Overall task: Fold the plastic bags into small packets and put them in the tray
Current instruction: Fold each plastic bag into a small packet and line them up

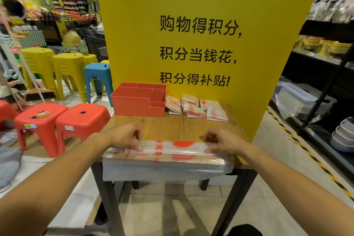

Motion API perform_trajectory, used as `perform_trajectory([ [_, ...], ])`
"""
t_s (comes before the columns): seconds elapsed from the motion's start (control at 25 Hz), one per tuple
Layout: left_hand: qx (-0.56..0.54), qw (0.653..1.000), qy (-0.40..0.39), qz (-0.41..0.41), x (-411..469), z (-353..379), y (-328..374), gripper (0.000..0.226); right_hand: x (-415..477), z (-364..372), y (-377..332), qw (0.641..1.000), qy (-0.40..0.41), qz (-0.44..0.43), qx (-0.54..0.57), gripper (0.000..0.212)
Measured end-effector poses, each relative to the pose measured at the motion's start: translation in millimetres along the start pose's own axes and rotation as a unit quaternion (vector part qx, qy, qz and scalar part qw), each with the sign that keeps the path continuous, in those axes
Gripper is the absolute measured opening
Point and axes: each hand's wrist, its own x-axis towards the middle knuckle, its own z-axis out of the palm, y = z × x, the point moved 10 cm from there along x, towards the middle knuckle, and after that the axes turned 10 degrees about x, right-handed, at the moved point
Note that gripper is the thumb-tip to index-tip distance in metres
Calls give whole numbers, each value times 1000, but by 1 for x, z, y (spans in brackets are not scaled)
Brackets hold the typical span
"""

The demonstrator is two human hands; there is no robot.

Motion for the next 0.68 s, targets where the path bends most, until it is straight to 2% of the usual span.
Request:
perform_trajectory([
  [0.08, -17, 1000, -9, -7, -3, 2, 3, 59, 1, 0, -3, 1000, -1, 9, -20, 46],
  [0.16, -12, 1000, -26, -4, -5, 3, 7, 82, 4, 1, -3, 999, -2, 16, -36, 37],
  [0.2, -4, 999, -35, 1, -6, 3, 8, 83, 5, 1, -3, 999, -5, 18, -46, 30],
  [0.28, -4, 999, -52, 9, -3, 4, 10, 62, 7, 0, -2, 998, -7, 22, -58, 20],
  [0.36, 25, 999, -33, 8, 4, -3, 10, 36, 8, -8, -5, 998, 2, 17, -53, 19],
  [0.52, 168, 982, 92, 11, 12, -33, 18, 28, 8, -21, -11, 999, 28, -10, -26, 22],
  [0.6, 136, 985, 101, 17, 14, -31, 20, 28, 9, -26, -12, 997, 51, -18, -53, 17],
  [0.68, 17, 996, 84, 13, 15, -24, 15, 30, 9, -33, -16, 992, 85, -28, -89, 17],
])
